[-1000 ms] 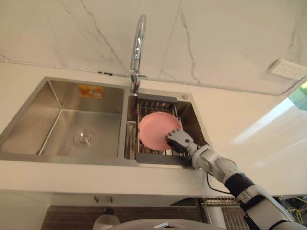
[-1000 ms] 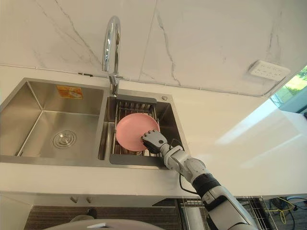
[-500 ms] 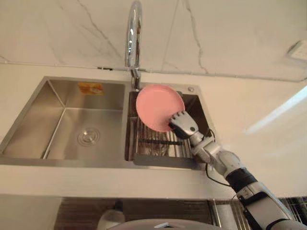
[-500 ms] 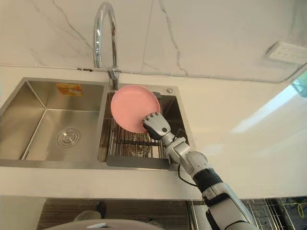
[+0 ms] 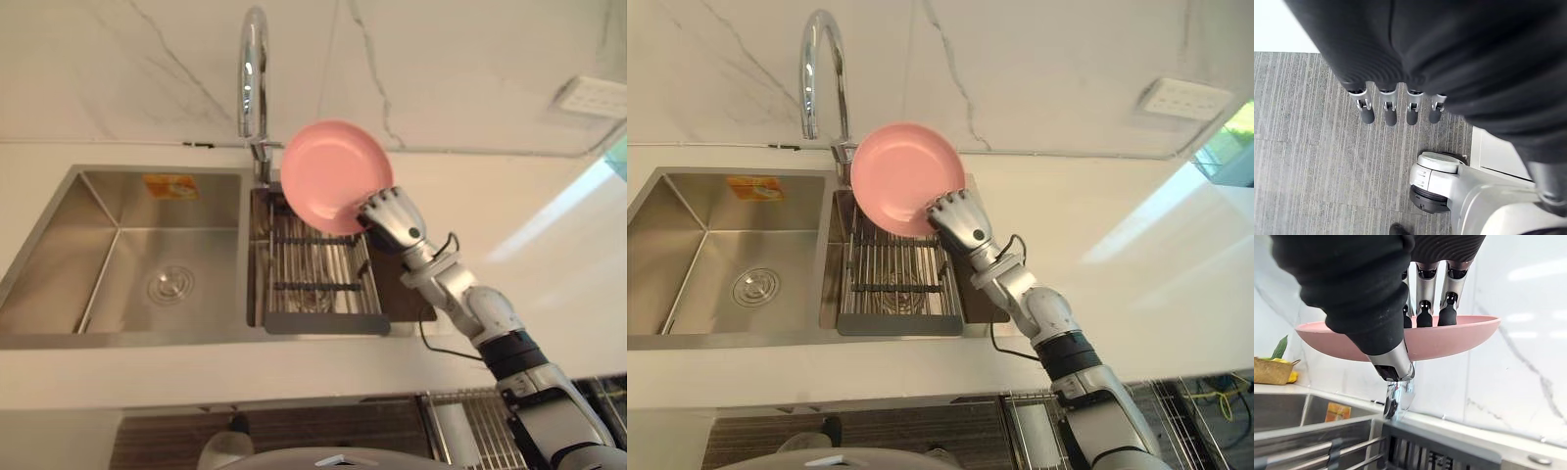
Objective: Walk over to the sink, pick up the cup, carry it to the dishwasher, place the cup inside the dishwasher, then close the dishwasher door
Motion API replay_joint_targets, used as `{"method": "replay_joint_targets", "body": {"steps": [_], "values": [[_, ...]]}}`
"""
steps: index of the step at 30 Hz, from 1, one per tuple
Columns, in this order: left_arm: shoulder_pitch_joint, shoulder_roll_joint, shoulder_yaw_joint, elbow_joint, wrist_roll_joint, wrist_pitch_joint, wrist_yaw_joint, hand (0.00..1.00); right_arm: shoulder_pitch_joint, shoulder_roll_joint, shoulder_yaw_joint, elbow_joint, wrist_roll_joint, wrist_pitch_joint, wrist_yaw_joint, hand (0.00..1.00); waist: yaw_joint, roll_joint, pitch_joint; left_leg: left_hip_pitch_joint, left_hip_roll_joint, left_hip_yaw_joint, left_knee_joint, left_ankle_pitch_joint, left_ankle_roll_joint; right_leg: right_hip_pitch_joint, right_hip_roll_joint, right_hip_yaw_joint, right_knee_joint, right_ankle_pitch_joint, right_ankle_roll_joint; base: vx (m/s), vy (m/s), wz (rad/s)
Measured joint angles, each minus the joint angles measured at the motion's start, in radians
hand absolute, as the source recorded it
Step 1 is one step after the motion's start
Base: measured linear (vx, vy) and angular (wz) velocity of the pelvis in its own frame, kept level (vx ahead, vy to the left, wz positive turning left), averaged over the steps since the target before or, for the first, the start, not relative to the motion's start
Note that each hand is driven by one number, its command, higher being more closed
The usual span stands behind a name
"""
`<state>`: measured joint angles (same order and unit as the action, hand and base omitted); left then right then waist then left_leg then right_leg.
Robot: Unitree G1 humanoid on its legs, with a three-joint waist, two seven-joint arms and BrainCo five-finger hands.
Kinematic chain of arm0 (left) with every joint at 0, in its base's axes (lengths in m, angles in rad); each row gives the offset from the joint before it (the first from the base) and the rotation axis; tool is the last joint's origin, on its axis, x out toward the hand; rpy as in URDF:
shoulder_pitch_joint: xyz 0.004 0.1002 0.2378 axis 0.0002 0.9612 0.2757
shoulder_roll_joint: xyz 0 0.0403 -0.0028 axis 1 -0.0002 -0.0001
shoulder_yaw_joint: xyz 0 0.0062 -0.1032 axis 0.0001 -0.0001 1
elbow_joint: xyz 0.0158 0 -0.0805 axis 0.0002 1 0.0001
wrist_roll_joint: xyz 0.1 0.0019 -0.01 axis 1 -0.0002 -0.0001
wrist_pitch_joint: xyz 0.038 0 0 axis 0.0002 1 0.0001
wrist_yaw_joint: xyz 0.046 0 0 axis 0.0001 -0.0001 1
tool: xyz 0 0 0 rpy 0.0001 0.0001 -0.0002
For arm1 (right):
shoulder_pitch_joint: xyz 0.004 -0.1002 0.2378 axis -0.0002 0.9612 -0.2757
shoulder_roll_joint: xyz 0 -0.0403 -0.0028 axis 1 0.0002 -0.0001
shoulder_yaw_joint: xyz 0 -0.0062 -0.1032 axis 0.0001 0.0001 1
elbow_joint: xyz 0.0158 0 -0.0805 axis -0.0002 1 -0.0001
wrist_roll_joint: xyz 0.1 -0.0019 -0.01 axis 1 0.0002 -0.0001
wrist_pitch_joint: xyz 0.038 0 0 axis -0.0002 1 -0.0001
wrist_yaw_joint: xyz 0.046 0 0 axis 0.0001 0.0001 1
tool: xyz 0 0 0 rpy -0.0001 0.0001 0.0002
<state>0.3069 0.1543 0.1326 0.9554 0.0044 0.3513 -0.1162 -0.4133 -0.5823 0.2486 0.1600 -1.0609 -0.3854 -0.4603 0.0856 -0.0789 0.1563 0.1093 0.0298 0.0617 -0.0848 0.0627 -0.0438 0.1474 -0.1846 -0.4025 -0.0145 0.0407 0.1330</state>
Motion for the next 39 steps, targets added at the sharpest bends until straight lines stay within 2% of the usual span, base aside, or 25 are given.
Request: {"method": "replay_joint_targets", "body": {"steps": [5,8,10,12,14,15,16,18,23,26,28,30,31,33,35,36,39], "values": [[0.003,0.002,-0.019,0.009,0.026,0.003,0.000,0.00,0.050,-0.034,-0.141,-0.123,0.116,-0.004,0.079,1.00,-0.030,0.003,-0.009,0.013,0.000,0.063,0.000,-0.005,0.002,-0.017,-0.001,0.062,-0.018,0.026,-0.008,-0.05,0.025,-0.38],[0.005,0.003,-0.031,0.020,0.040,0.021,0.001,0.00,0.113,-0.060,-0.219,-0.162,0.179,0.000,0.114,1.00,-0.053,0.009,-0.036,0.018,0.000,0.105,0.000,-0.012,0.005,-0.036,-0.001,0.100,-0.027,0.041,-0.008,-0.01,0.025,-0.39],[0.008,0.005,-0.047,0.026,0.040,0.029,0.004,0.00,0.158,-0.067,-0.270,-0.187,0.233,-0.004,0.157,1.00,-0.065,0.014,-0.048,0.022,-0.001,0.130,0.000,-0.015,0.005,-0.048,-0.001,0.125,-0.028,0.049,-0.007,0.00,0.026,-0.42],[0.012,0.006,-0.058,0.038,0.040,0.037,0.006,0.00,0.212,-0.068,-0.336,-0.190,0.300,-0.001,0.233,1.00,-0.084,0.015,-0.050,0.046,-0.001,0.167,0.000,-0.025,0.004,-0.050,0.001,0.164,-0.029,0.051,-0.005,0.00,0.023,-0.46],[0.019,0.007,-0.063,0.038,0.038,0.043,0.009,0.00,0.261,-0.071,-0.386,-0.195,0.343,0.001,0.270,1.00,-0.092,0.010,-0.059,0.052,-0.001,0.204,0.000,-0.033,0.002,-0.070,0.002,0.197,-0.029,0.050,-0.002,-0.01,0.037,-0.59],[0.021,0.008,-0.066,0.038,0.035,0.048,0.013,0.00,0.296,-0.074,-0.419,-0.205,0.361,0.001,0.285,1.00,-0.100,0.015,-0.065,0.053,-0.002,0.228,0.000,-0.038,0.003,-0.086,0.002,0.213,-0.027,0.051,-0.003,0.00,0.047,-0.61],[0.023,0.009,-0.068,0.038,0.035,0.052,0.015,0.00,0.314,-0.074,-0.431,-0.214,0.368,0.002,0.288,1.00,-0.105,0.007,-0.065,0.053,-0.002,0.241,0.000,-0.040,0.004,-0.095,0.002,0.221,-0.025,0.051,-0.003,0.02,0.042,-0.63],[0.030,0.015,-0.076,0.041,0.020,0.077,0.018,0.00,0.372,-0.075,-0.474,-0.234,0.399,0.003,0.310,1.00,-0.125,0.004,-0.073,0.067,-0.003,0.285,0.001,-0.053,0.000,-0.112,0.000,0.232,-0.022,0.056,-0.009,0.04,0.039,-0.76],[0.033,0.024,-0.073,0.052,-0.025,0.112,0.021,0.00,0.465,-0.075,-0.564,-0.268,0.444,0.022,0.329,1.00,-0.154,-0.003,-0.077,0.086,-0.002,0.361,0.000,-0.079,-0.007,-0.139,0.001,0.264,-0.015,0.058,-0.008,0.02,0.033,-0.53],[0.027,0.037,-0.048,0.068,-0.052,0.119,0.024,0.00,0.515,-0.071,-0.595,-0.269,0.466,0.032,0.330,1.00,-0.179,-0.027,-0.072,0.073,-0.004,0.409,0.007,-0.082,-0.009,-0.187,0.002,0.282,-0.008,0.091,-0.042,0.04,0.011,-0.38],[0.030,0.043,-0.024,0.068,-0.080,0.131,0.026,0.00,0.542,-0.065,-0.604,-0.265,0.468,0.039,0.337,1.00,-0.177,-0.047,-0.064,0.080,-0.001,0.429,0.006,-0.084,-0.013,-0.192,0.007,0.283,-0.011,0.092,-0.044,-0.01,-0.026,-0.25],[0.032,0.044,-0.009,0.067,-0.092,0.132,0.029,0.00,0.548,-0.054,-0.619,-0.263,0.478,0.040,0.342,1.00,-0.173,-0.052,-0.065,0.081,0.000,0.444,0.006,-0.085,-0.015,-0.202,0.009,0.283,-0.013,0.089,-0.048,-0.03,-0.035,-0.30],[0.032,0.044,-0.005,0.067,-0.093,0.132,0.030,0.00,0.548,-0.054,-0.619,-0.262,0.480,0.040,0.342,1.00,-0.174,-0.053,-0.065,0.081,0.000,0.446,0.006,-0.085,-0.015,-0.203,0.009,0.283,-0.013,0.089,-0.049,-0.03,-0.027,-0.29],[0.031,0.037,0.003,0.068,-0.116,0.138,0.045,0.00,0.572,-0.052,-0.618,-0.254,0.486,0.045,0.342,1.00,-0.173,-0.054,-0.064,0.078,-0.001,0.460,0.006,-0.086,-0.015,-0.213,0.010,0.281,-0.016,0.087,-0.074,-0.03,-0.016,-0.23],[0.032,0.033,0.003,0.068,-0.129,0.141,0.048,0.00,0.593,-0.041,-0.617,-0.219,0.487,0.043,0.335,1.00,-0.175,-0.054,-0.064,0.076,-0.003,0.461,0.006,-0.087,-0.013,-0.218,0.009,0.280,-0.017,0.085,-0.079,-0.03,-0.012,-0.16],[0.032,0.031,0.003,0.069,-0.139,0.146,0.051,0.00,0.606,-0.021,-0.618,-0.187,0.487,0.046,0.320,1.00,-0.176,-0.054,-0.064,0.075,-0.002,0.460,0.005,-0.087,-0.013,-0.218,0.010,0.277,-0.017,0.079,-0.092,-0.03,-0.016,-0.11],[0.033,0.025,0.002,0.079,-0.167,0.152,0.061,0.00,0.617,0.035,-0.615,-0.110,0.487,0.063,0.294,1.00,-0.178,-0.048,-0.066,0.065,-0.003,0.459,0.000,-0.091,-0.008,-0.220,0.009,0.274,-0.017,0.073,-0.101,-0.02,-0.011,-0.03]]}}
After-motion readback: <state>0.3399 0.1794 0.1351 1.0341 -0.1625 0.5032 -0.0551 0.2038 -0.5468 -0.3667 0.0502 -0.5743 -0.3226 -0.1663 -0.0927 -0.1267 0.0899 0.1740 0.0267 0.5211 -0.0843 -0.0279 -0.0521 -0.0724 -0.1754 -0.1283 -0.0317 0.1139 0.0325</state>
